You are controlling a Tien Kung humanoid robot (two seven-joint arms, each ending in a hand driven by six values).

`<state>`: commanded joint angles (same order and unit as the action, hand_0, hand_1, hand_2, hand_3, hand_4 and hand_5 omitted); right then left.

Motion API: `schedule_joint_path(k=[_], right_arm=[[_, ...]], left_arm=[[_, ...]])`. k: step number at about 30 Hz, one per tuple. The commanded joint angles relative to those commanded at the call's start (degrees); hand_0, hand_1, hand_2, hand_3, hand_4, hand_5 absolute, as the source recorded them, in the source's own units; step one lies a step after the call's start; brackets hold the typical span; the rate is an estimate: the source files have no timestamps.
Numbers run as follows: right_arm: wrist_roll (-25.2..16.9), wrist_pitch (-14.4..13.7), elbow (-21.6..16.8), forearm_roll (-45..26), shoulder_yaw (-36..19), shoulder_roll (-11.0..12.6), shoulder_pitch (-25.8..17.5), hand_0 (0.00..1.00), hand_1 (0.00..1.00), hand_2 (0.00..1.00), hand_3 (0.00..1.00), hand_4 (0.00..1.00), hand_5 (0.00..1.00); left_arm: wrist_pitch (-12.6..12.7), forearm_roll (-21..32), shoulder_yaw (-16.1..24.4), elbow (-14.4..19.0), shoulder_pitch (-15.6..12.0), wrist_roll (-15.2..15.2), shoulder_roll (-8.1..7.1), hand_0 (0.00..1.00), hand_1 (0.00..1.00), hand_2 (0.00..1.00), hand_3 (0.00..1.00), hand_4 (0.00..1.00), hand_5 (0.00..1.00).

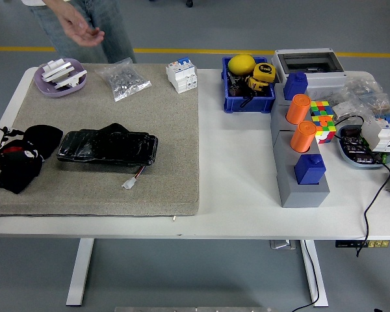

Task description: Pick the rag up,wipe the panel,place it on the desk

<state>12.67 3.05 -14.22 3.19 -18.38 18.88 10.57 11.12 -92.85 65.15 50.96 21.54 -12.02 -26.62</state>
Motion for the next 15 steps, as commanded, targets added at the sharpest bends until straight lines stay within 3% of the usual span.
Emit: schedule_joint_path(k=[2,3,8,9,14,15], right_arm=[[-0.05,0.04,-0.06,-0.06,0.17,0.04,0.00,0.718,0.638,0.687,0.636,0.998,0.560],[-0.08,0.04,-0.08,-0.09,0.26,0.07,0.01,0.717,0.637,0.687,0.636,0.998,0.561],[-0.07,-0.02,-0.05,-0.11,0.23,0.17,0.07,0.717,0.637,0.687,0.636,0.998,0.561],[-0.08,-0.03,-0.04,-0.15,0.24,0.18,0.08,0.713,0.638,0.687,0.636,0.998,0.561],[-0.49,-0.12,0.13,-0.94,0.70,0.30,0.19,0.713,0.638,0.687,0.636,0.998,0.561],[-0.70,-0.19,0.21,-1.42,0.93,0.31,0.17,0.716,0.637,0.687,0.636,0.998,0.562]], left_arm=[[0.19,0.29,-0.35,-0.58,0.27,-0.17,0.18,0.815,0.893,0.911,0.832,0.931,0.373],[0.34,0.52,-0.56,-0.89,0.41,-0.12,0.26,0.765,0.847,0.911,0.843,0.930,0.373],[2.38,0.93,-1.22,-1.53,0.76,0.24,0.67,0.765,0.847,0.911,0.843,0.930,0.373],[2.64,0.99,-1.31,-1.57,0.80,0.28,0.69,0.600,0.673,0.871,0.794,0.860,0.239],[4.45,1.18,-2.14,-1.80,0.93,0.39,0.84,0.600,0.673,0.871,0.794,0.860,0.239],[4.66,1.17,-2.26,-1.93,0.95,0.38,0.89,0.507,0.498,0.825,0.738,0.809,0.159]])
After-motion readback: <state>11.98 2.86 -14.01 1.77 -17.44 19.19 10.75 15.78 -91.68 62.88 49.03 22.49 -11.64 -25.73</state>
